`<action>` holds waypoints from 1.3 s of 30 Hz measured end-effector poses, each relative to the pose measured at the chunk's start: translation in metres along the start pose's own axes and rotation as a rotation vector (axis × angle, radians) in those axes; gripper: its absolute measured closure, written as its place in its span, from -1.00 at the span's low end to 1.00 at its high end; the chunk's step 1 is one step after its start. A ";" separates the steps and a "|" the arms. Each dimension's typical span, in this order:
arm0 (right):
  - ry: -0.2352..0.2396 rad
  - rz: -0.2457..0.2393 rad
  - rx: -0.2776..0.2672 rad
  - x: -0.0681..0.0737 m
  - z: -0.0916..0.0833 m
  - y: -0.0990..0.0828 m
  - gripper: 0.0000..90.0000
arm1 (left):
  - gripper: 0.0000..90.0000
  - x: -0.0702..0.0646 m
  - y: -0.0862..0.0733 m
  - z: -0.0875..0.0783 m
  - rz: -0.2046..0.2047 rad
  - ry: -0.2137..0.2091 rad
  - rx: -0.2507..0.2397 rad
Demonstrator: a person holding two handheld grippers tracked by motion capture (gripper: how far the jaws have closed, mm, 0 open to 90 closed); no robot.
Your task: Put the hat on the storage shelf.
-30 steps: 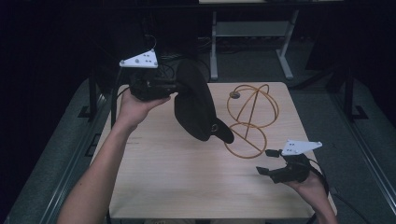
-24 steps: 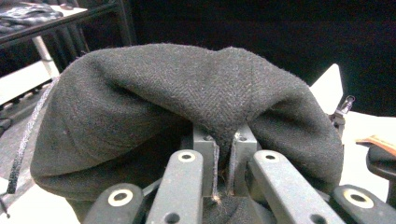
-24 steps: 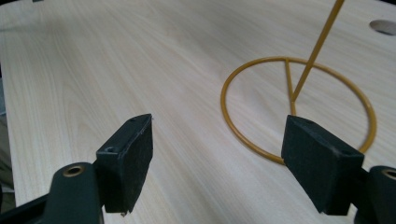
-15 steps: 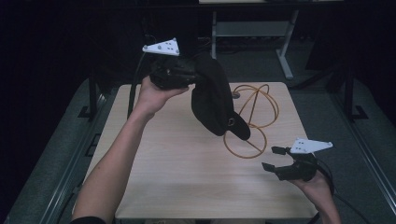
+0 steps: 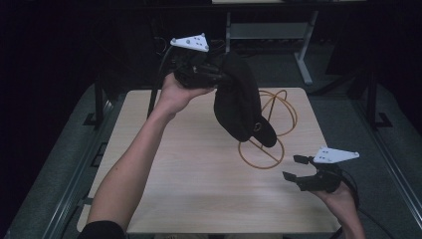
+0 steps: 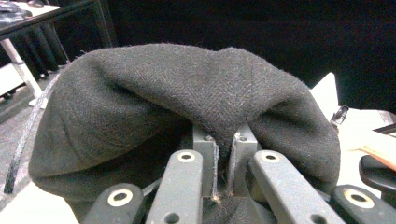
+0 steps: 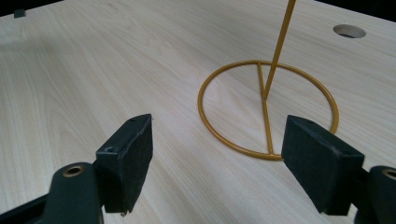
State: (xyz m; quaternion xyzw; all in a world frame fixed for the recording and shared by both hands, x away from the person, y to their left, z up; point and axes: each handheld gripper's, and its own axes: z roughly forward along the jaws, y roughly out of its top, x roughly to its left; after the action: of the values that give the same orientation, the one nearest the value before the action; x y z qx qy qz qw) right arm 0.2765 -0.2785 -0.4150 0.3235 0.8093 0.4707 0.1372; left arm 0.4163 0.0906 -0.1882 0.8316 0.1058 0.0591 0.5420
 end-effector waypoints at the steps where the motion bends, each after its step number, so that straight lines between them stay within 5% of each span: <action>1: -0.001 -0.002 0.001 0.000 0.000 0.000 -0.45 | 0.88 0.000 0.001 0.002 -0.001 -0.003 0.000; 16: 0.007 0.016 0.003 -0.001 0.001 -0.002 -0.47 | 0.87 0.002 0.014 0.035 0.008 -0.022 0.055; 24: 0.000 0.037 0.012 -0.006 0.002 -0.010 -0.47 | 0.87 0.006 0.019 0.071 0.004 -0.051 0.111; 29: -0.013 0.066 -0.007 -0.012 -0.002 -0.013 -0.47 | 0.84 0.006 0.030 0.116 -0.028 -0.068 0.129; 33: -0.024 0.083 -0.013 -0.016 -0.003 -0.017 -0.47 | 0.47 0.002 0.030 0.161 -0.078 -0.101 0.191; 39: -0.030 0.093 -0.013 -0.017 -0.005 -0.020 -0.47 | 0.34 -0.004 0.030 0.175 -0.049 -0.093 0.229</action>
State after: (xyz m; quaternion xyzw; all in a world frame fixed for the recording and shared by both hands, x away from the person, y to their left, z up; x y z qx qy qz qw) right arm 0.2788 -0.3001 -0.4309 0.3670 0.7882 0.4769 0.1291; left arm 0.4529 -0.0773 -0.2319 0.8871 0.1069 -0.0055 0.4491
